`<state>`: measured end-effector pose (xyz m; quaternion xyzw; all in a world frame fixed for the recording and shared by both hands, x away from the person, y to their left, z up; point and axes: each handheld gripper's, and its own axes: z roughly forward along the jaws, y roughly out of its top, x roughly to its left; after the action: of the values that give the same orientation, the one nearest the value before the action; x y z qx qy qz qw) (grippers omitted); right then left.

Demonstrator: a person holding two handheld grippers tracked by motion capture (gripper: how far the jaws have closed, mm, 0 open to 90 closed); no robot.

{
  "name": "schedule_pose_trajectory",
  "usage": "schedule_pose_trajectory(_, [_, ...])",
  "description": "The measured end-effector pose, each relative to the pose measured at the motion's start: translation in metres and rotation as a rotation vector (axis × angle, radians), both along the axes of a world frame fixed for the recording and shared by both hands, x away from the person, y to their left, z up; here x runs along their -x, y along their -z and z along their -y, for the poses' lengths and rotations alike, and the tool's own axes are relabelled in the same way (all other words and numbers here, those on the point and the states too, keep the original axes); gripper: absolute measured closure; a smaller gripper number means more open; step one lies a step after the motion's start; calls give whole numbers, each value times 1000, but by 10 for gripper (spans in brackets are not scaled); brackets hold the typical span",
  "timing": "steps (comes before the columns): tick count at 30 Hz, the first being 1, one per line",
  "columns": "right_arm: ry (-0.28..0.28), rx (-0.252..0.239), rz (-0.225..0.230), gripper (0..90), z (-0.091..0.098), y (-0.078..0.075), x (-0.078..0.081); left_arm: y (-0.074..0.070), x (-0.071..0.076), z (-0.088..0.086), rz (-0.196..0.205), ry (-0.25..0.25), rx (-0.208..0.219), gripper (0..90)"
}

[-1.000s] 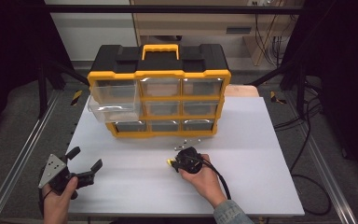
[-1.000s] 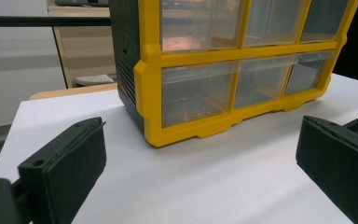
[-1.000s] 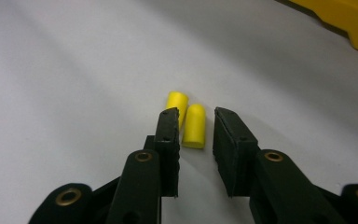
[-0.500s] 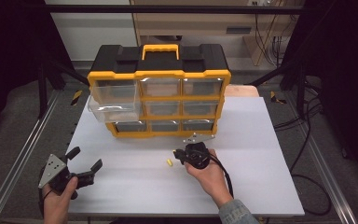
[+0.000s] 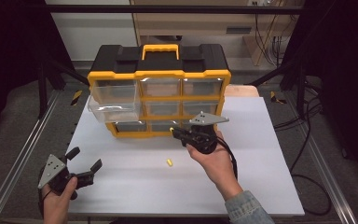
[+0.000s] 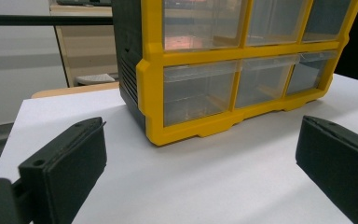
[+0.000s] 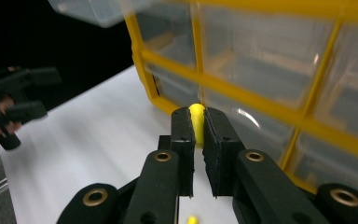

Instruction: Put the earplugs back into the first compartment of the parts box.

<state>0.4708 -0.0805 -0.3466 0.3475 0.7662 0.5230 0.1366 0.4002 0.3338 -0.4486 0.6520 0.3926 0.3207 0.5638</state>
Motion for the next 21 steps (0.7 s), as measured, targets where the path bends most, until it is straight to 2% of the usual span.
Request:
schedule_pose_trajectory(7, [-24,-21,70,828,-13,-40,-4,0,0,-1,-2,0,2,17])
schedule_pose_trajectory(8, [-24,-21,70,828,-13,-40,-4,0,0,-1,-2,0,2,17])
schedule_pose_trajectory(9, [-31,-25,91,828,-17,-52,-5,0,0,-1,-2,1,3,17])
schedule_pose_trajectory(11, [-32,-29,97,828,-19,-55,-6,0,0,0,-1,1,5,17])
schedule_pose_trajectory(12, [-40,-27,116,829,-24,-65,-6,0,0,0,0,1,5,17])
schedule_pose_trajectory(14, [-43,-28,125,828,-26,-70,-7,0,0,0,-1,1,6,17])
schedule_pose_trajectory(15, [-51,-34,143,829,-32,-80,-8,0,0,0,0,0,6,17])
schedule_pose_trajectory(16, [-51,-34,143,829,-32,-80,-8,0,0,0,0,0,6,17])
schedule_pose_trajectory(21, [-59,-65,191,829,-42,-107,-12,0,0,0,0,2,4,17])
